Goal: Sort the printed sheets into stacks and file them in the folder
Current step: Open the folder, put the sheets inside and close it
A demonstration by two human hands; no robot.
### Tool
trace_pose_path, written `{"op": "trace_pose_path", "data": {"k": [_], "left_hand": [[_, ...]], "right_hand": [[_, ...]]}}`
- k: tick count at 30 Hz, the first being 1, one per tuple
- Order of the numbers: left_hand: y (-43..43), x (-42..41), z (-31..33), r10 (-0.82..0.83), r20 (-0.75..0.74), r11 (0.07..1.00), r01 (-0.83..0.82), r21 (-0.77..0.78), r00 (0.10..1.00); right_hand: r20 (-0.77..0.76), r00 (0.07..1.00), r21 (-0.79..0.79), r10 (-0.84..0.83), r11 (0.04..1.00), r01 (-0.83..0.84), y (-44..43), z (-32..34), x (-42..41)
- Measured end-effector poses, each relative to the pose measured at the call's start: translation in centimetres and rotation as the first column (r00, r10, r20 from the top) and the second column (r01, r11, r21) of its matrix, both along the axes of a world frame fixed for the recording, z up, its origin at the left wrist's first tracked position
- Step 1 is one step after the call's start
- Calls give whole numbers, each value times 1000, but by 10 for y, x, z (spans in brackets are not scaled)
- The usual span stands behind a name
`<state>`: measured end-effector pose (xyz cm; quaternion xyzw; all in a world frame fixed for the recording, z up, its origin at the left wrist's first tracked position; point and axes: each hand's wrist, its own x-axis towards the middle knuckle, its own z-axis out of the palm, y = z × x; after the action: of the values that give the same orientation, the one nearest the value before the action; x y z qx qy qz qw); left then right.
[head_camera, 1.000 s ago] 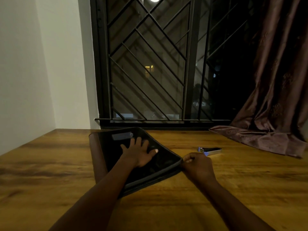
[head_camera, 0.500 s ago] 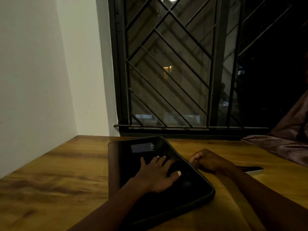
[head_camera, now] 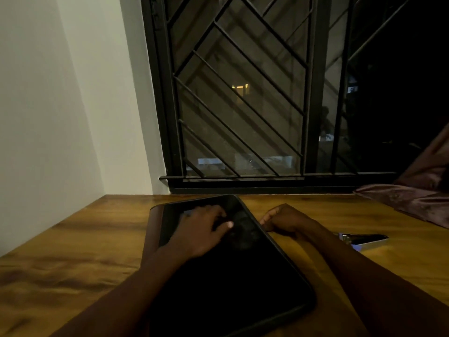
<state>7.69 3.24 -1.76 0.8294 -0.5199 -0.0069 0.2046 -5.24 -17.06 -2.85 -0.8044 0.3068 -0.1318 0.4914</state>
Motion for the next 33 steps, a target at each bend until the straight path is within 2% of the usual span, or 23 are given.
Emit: {"op": "trace_pose_path", "data": {"k": [2, 3, 7, 9, 13, 16, 20, 23, 27, 33], "left_hand": [[-5, 18, -7, 127, 86, 960, -144, 240, 988], [-7, 23, -10, 148, 89, 935, -169, 311, 985], [-14, 28, 5, 85, 123, 911, -127, 392, 989], [-13, 40, 13, 35, 123, 933, -77, 351, 992], [-1, 59, -6, -58, 133, 989, 39, 140, 989], [-4, 65, -13, -77, 161, 988, 54, 143, 984], [-7, 69, -10, -94, 171, 985, 66, 161, 981], [-8, 73, -10, -107, 178, 984, 79, 157, 978], [-9, 77, -11, -122, 180, 985, 96, 145, 976], [-10, 72, -12, -162, 190, 979, 134, 154, 968]], "right_hand": [[-17, 1000, -6, 17, 1000, -18, -4, 1, 3], [-25, 999, -12, 26, 1000, -26, -7, 1, 5], [-64, 997, -10, 42, 999, -43, -22, 1, 28], [-94, 995, -36, 35, 999, -39, -33, 3, 49], [-205, 978, -109, 49, 991, -73, -54, 8, 97], [-281, 954, -101, 104, 985, -137, -71, 15, 127], [-381, 881, -3, 280, 953, -304, -88, 22, 164], [-454, 832, -9, 318, 932, -361, -99, 29, 185], [-628, 701, -6, 339, 898, -440, -98, 47, 205], [-836, 486, -100, 254, 801, -591, -61, 66, 252]]}}
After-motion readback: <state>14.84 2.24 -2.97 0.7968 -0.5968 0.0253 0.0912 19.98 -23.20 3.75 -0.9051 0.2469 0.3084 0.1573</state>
